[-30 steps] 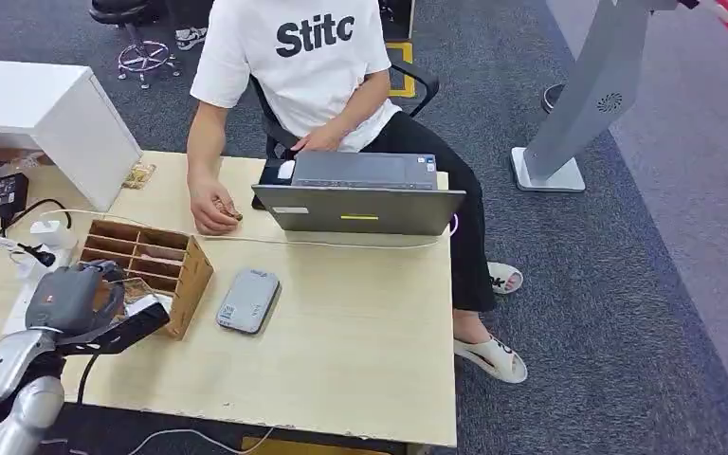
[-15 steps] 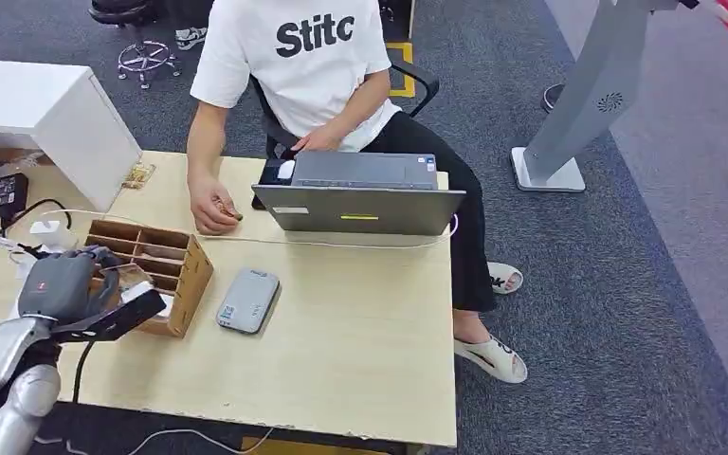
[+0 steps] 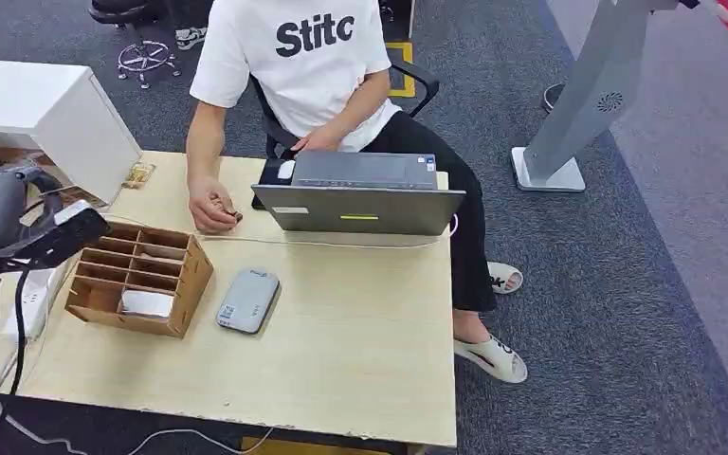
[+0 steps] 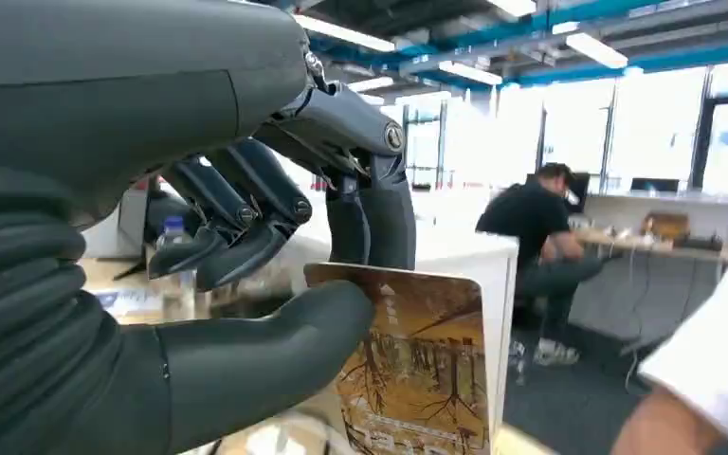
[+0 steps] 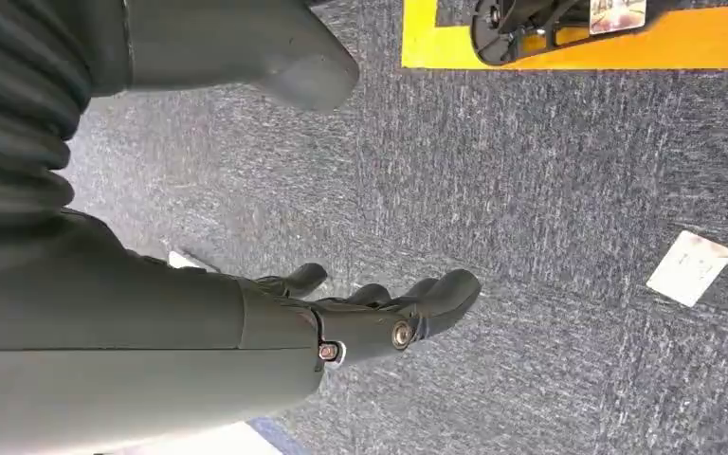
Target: Pass the card to the sensor for recognition and then transmit it.
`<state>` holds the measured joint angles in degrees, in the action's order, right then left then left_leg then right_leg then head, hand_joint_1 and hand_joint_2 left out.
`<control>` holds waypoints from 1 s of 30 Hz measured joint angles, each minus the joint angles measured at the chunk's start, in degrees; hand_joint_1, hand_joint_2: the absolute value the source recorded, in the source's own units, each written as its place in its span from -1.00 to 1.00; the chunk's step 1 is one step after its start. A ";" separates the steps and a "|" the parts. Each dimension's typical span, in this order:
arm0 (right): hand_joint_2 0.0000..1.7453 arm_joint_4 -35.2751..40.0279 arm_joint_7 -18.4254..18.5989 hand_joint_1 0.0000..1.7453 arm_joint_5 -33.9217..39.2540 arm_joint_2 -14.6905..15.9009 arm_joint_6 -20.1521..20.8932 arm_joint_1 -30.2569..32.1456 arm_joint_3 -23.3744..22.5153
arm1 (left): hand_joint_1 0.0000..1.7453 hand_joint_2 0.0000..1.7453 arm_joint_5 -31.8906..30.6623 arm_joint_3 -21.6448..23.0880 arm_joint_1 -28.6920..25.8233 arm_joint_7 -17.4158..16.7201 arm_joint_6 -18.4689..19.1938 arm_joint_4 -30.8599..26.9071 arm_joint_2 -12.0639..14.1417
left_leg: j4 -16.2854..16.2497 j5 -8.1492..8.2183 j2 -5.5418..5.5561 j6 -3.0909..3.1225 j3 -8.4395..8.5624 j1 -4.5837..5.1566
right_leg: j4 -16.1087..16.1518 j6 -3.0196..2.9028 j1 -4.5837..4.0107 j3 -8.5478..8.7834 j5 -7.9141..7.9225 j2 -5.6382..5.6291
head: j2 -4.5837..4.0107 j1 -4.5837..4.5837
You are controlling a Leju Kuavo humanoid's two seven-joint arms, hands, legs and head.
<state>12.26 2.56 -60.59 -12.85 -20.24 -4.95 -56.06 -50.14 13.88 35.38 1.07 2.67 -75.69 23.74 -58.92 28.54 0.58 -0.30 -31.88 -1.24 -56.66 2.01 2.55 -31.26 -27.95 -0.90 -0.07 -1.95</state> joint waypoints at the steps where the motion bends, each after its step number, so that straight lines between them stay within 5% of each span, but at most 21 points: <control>1: 1.00 0.00 -0.02 -1.00 0.00 0.00 0.00 -0.01 0.00 | 1.00 1.00 0.02 -0.20 1.10 -0.07 0.18 0.28 0.20 | 0.00 0.00 0.00 0.00 0.00 0.00 | 0.00 0.00 0.00 0.00 0.00 0.00 | 0.00 -0.02; 12: 1.00 0.02 0.00 -1.00 -1.25 0.02 0.04 -0.07 0.00 | 1.00 1.00 -5.55 -0.41 14.72 -4.13 -2.34 10.30 0.35 | -0.01 -0.01 0.00 0.00 0.01 0.00 | 0.00 -0.02 0.00 0.00 0.02 -0.01 | 0.00 -0.02; 30: 1.00 0.02 0.31 -1.00 -1.79 0.02 -0.17 -0.13 0.00 | 1.00 1.00 -4.68 -0.63 14.93 -2.10 -5.77 12.55 -3.13 | -0.01 -0.03 0.01 0.00 0.03 0.02 | 0.00 -0.01 0.01 0.01 0.04 0.00 | 0.00 -0.04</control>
<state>12.28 2.86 -62.38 -12.83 -20.41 -5.08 -56.06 -54.82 13.25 50.32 -1.03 -3.10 -63.14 20.61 -58.93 28.51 0.59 -0.31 -31.85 -1.23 -56.66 2.00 2.56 -31.25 -27.90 -0.91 -0.07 -1.99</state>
